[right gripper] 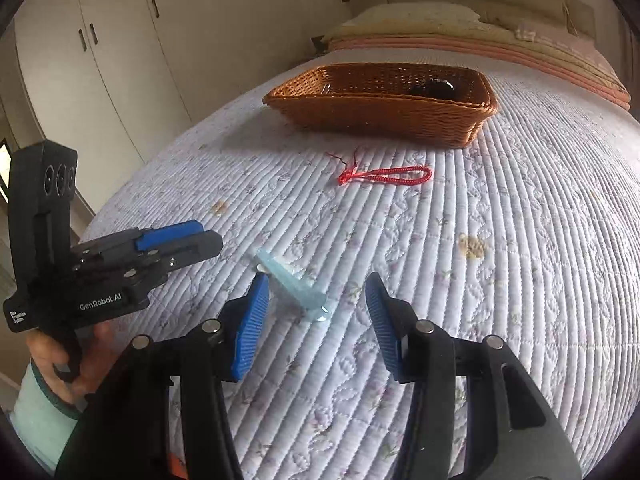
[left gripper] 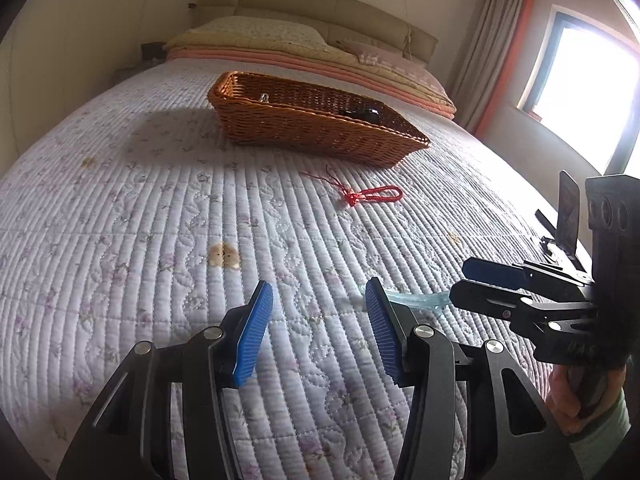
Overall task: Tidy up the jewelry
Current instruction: 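Grasp the pale blue hair clip with the right tool while the left tool grasps the red cord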
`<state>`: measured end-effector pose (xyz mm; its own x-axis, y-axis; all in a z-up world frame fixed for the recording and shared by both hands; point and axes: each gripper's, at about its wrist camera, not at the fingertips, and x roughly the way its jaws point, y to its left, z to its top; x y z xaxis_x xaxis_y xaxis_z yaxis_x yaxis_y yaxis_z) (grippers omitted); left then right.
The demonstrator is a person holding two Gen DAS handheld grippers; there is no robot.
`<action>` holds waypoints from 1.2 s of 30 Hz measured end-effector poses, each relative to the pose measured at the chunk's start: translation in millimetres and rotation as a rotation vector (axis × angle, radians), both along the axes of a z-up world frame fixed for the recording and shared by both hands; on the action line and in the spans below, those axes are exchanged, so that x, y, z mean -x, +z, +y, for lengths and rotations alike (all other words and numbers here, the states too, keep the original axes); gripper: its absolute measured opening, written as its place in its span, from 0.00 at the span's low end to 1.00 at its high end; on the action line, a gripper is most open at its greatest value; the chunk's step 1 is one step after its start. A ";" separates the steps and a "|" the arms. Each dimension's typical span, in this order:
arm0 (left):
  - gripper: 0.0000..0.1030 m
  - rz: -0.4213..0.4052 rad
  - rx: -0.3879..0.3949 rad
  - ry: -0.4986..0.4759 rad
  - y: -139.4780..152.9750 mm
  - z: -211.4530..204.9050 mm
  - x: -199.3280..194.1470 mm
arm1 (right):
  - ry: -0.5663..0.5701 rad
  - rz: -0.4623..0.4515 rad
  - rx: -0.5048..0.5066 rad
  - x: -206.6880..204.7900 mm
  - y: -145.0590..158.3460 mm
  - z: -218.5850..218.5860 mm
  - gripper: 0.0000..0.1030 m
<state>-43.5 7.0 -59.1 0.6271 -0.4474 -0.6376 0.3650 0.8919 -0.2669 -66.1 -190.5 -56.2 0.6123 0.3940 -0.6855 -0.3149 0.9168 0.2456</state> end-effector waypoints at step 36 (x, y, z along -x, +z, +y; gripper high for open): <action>0.05 0.027 -0.299 -0.275 -14.3 -133.2 -111.0 | -0.336 0.029 0.118 -60.2 -18.3 -55.4 0.10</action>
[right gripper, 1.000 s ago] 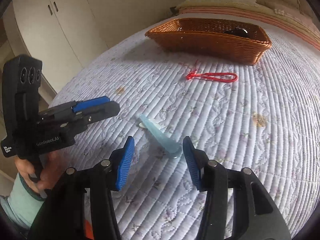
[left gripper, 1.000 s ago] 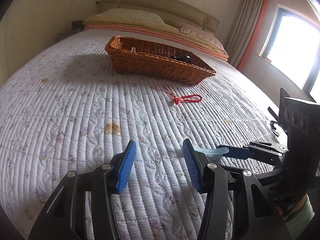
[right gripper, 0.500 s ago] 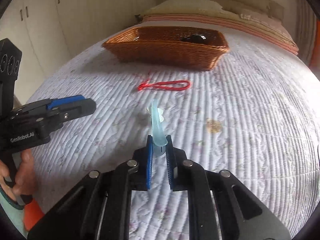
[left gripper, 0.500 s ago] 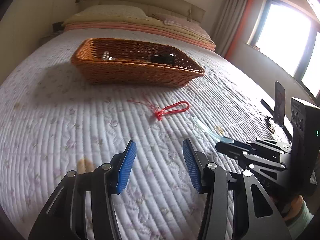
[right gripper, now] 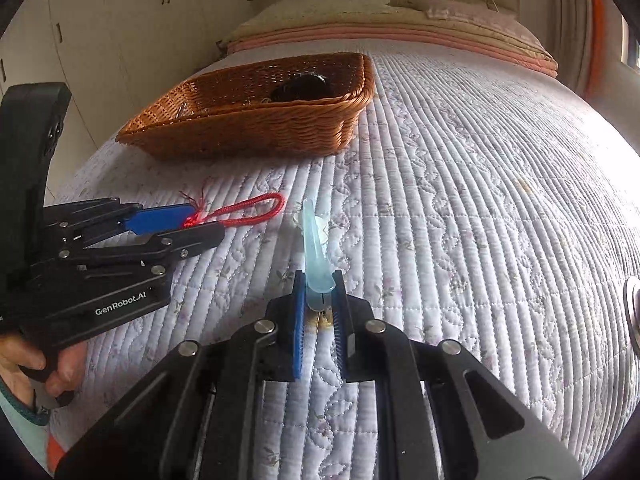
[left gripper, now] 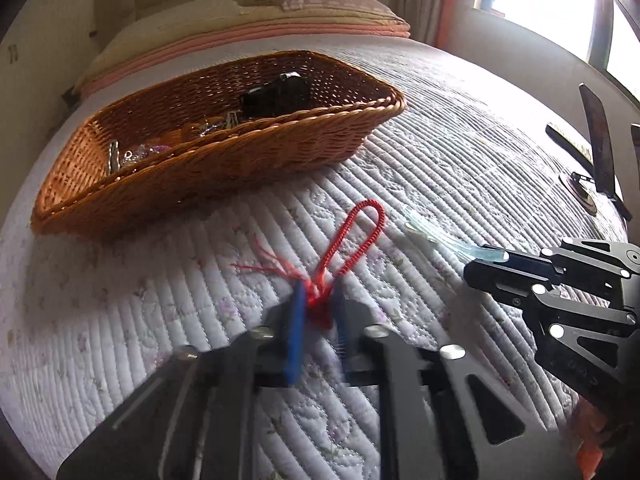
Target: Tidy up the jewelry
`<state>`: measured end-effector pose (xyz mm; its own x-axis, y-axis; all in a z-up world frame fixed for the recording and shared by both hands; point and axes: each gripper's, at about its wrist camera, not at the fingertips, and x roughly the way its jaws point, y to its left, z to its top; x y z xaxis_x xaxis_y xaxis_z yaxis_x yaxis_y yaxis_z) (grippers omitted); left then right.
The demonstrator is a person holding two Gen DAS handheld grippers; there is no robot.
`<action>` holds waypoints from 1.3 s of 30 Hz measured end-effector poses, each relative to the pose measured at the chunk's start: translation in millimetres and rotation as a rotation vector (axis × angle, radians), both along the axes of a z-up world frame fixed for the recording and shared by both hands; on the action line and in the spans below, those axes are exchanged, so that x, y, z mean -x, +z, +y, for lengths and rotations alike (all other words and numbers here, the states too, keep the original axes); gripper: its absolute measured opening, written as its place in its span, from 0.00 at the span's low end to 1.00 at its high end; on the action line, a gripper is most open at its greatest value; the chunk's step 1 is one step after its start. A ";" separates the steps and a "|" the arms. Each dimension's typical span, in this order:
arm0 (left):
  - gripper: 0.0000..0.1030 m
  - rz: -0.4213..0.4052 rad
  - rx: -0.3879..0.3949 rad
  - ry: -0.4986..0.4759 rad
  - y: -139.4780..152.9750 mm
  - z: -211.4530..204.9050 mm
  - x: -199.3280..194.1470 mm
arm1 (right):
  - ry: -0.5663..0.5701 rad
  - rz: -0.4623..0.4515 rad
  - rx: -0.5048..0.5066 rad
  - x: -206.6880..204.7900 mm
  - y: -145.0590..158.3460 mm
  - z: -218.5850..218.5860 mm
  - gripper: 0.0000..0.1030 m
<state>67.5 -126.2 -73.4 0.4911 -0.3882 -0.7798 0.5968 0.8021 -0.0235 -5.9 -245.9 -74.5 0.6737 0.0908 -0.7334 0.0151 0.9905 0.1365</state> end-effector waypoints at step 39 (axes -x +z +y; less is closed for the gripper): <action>0.02 -0.040 0.014 0.058 0.2 45.1 51.0 | 0.081 -0.001 0.090 5.5 -0.9 29.2 0.11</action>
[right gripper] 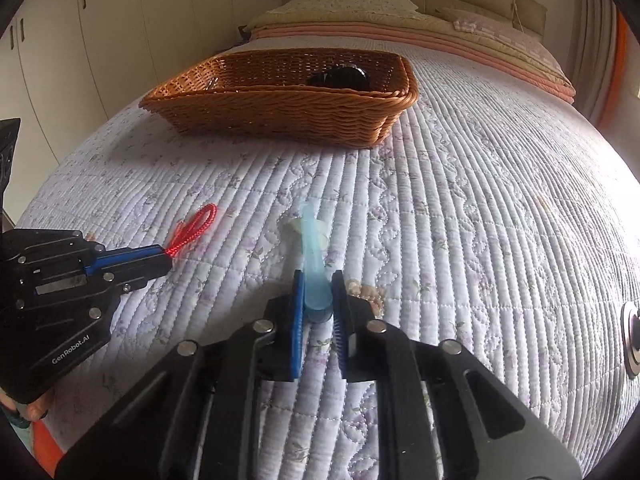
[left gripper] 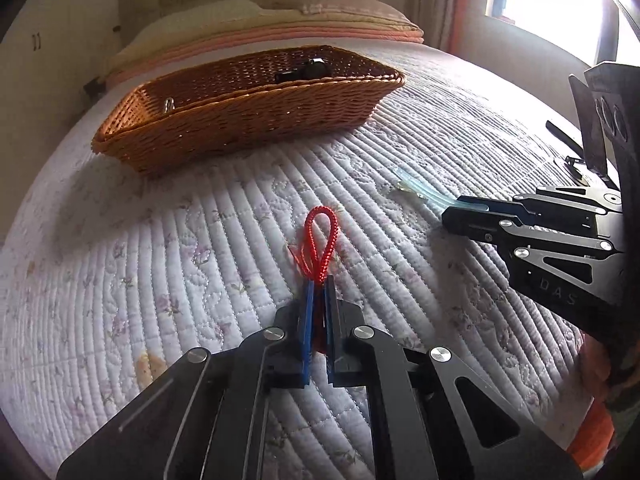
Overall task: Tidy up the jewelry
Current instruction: 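Carry the red cord and blue hair clip into the basket and open both tools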
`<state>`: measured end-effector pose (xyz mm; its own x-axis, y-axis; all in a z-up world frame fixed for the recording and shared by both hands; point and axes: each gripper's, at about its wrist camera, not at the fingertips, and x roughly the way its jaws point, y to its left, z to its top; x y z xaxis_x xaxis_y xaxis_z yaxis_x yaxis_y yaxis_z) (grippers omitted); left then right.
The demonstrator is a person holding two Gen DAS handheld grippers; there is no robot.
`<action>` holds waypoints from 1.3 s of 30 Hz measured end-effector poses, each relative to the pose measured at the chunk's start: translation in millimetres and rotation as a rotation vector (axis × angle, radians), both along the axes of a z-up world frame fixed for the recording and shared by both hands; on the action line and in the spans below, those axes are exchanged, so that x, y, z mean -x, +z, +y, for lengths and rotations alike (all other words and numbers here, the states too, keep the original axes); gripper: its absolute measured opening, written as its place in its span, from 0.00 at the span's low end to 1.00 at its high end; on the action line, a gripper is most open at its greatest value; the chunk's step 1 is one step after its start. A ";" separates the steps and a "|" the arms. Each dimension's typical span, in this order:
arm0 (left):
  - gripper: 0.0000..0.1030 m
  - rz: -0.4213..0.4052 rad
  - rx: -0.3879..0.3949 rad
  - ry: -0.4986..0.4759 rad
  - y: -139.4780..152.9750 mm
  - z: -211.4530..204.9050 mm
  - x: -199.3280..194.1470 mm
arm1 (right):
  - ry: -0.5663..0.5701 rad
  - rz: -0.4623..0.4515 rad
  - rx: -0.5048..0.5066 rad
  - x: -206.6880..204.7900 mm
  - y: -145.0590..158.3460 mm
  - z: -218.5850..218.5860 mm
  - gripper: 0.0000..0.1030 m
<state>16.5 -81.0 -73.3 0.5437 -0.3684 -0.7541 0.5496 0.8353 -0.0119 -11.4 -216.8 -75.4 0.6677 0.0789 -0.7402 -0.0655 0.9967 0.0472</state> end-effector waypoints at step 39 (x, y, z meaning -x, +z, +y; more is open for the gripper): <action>0.09 -0.001 0.246 0.182 41.8 33.4 -199.5 | 0.015 0.088 -0.192 -238.0 49.3 18.6 0.11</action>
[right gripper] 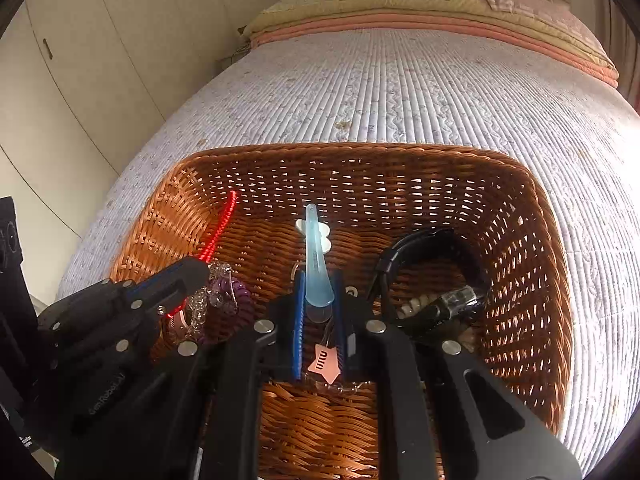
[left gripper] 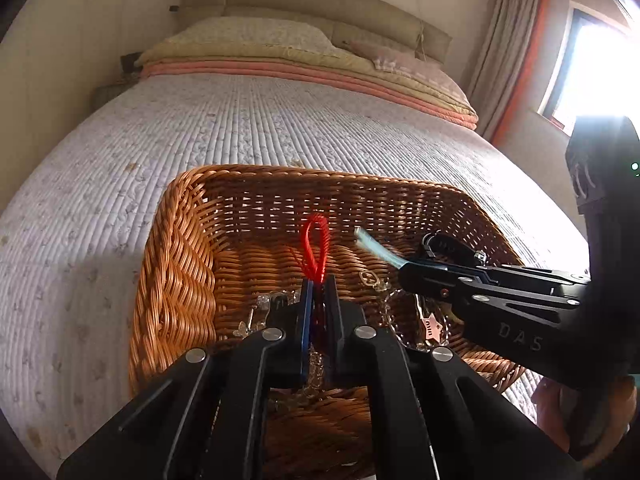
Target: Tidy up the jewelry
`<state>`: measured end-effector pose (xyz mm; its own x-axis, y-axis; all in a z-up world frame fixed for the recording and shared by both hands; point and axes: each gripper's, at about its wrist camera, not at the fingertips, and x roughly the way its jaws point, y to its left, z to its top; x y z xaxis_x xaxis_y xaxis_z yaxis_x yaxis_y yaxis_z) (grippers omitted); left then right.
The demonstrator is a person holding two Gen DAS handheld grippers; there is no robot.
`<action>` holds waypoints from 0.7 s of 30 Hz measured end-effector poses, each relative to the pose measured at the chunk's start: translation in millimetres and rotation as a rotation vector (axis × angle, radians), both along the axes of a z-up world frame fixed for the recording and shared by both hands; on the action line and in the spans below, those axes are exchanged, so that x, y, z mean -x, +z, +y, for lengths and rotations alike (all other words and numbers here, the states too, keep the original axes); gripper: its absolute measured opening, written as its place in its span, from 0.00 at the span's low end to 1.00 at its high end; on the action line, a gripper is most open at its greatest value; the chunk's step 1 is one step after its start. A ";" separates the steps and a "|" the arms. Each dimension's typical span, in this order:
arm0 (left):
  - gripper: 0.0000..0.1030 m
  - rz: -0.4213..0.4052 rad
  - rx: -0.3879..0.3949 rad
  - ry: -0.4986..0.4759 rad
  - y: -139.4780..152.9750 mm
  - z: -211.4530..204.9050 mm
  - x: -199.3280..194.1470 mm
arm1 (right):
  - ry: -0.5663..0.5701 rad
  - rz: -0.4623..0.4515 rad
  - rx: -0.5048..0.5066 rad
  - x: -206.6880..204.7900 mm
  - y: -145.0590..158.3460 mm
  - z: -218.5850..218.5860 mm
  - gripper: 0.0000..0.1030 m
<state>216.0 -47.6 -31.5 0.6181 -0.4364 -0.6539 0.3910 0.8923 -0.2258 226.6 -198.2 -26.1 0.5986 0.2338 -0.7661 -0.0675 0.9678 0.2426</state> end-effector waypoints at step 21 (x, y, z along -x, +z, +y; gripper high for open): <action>0.54 -0.232 0.072 0.036 52.2 21.4 128.7 | -0.054 -0.332 -0.003 149.9 64.3 -27.3 0.66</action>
<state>87.3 -26.2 20.7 0.7640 -0.4516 -0.4607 0.4077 0.8915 -0.1978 76.7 -225.5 38.2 0.8269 0.1971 -0.5267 -0.0919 0.9714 0.2192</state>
